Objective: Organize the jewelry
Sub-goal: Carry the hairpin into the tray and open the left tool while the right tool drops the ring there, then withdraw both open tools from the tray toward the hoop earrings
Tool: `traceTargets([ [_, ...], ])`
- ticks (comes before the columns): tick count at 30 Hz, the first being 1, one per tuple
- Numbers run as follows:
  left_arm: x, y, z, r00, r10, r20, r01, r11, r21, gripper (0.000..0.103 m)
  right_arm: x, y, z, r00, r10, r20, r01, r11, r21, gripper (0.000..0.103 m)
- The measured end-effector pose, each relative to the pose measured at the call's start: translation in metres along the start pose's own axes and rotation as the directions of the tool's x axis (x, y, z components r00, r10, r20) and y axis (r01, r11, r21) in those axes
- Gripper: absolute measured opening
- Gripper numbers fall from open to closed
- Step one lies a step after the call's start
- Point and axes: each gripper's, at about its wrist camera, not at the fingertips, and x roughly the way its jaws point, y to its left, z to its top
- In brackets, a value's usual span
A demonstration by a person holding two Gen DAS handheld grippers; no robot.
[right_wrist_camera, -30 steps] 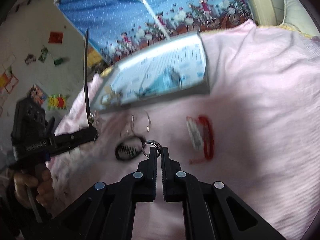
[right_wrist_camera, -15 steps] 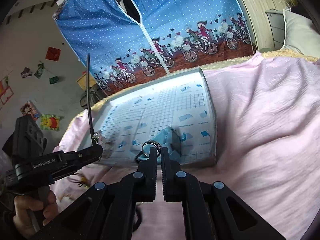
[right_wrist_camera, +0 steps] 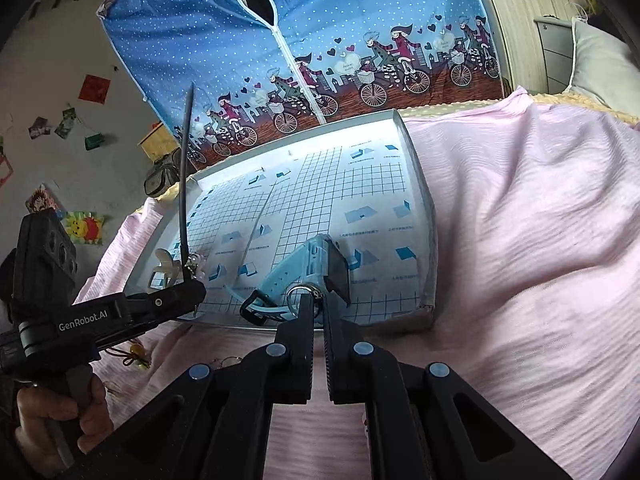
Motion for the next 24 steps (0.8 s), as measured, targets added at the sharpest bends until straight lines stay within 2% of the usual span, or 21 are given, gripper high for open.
traceTargets([
  [3,-0.001,-0.002,0.000,1.000,-0.003,-0.005,0.003,1.000,0.015,0.025,0.000,0.000,0.001,1.000,-0.003,-0.002,0.003,1.000,0.000,0.006],
  [5,-0.004,-0.004,0.000,1.000,-0.009,0.005,0.009,1.000,0.018,0.034,-0.003,-0.001,0.001,1.000,-0.005,0.000,0.005,1.000,0.004,0.007],
  [6,-0.007,-0.005,0.000,1.000,-0.005,0.017,0.005,1.000,0.013,0.042,-0.006,-0.001,0.001,1.000,-0.006,0.004,0.006,1.000,0.007,0.009],
  [7,-0.011,-0.006,-0.001,1.000,-0.001,0.029,0.001,1.000,0.009,0.050,-0.010,-0.001,0.001,1.000,-0.009,0.012,0.008,1.000,0.009,0.013],
  [8,-0.015,-0.006,-0.002,0.999,0.001,0.040,-0.001,1.000,0.005,0.054,-0.014,0.000,0.002,1.000,-0.013,0.023,0.013,1.000,0.007,0.017],
  [10,-0.026,-0.008,-0.006,0.998,-0.010,0.056,0.010,1.000,0.002,0.065,-0.025,0.002,0.004,0.999,-0.022,0.049,0.021,1.000,0.005,0.032],
  [11,-0.032,-0.010,-0.007,0.998,-0.007,0.062,0.007,1.000,0.005,0.068,-0.033,0.004,0.004,0.997,-0.025,0.072,0.025,1.000,0.004,0.037],
  [13,-0.046,-0.015,-0.011,0.996,0.010,0.092,-0.012,1.000,0.024,0.090,-0.046,0.006,0.004,0.994,-0.030,0.105,0.030,1.000,0.001,0.050],
  [15,-0.066,-0.020,-0.017,0.987,0.021,0.159,-0.030,0.998,0.054,0.100,-0.062,0.011,0.003,0.989,-0.035,0.140,0.036,0.999,-0.006,0.058],
  [19,-0.106,-0.039,-0.029,0.954,0.048,0.296,-0.096,0.984,0.150,0.101,-0.097,0.025,-0.002,0.976,-0.036,0.216,0.049,0.997,-0.053,0.084],
  [20,-0.116,-0.043,-0.033,0.943,0.060,0.329,-0.121,0.979,0.166,0.101,-0.103,0.030,-0.003,0.972,-0.035,0.231,0.052,0.996,-0.068,0.086],
  [22,-0.135,-0.050,-0.042,0.923,0.064,0.380,-0.148,0.969,0.196,0.101,-0.117,0.039,-0.006,0.965,-0.032,0.260,0.059,0.993,-0.099,0.098],
  [24,-0.153,-0.055,-0.053,0.904,0.076,0.421,-0.184,0.958,0.222,0.101,-0.134,0.049,-0.016,0.955,-0.012,0.296,0.051,0.991,-0.126,0.103],
])
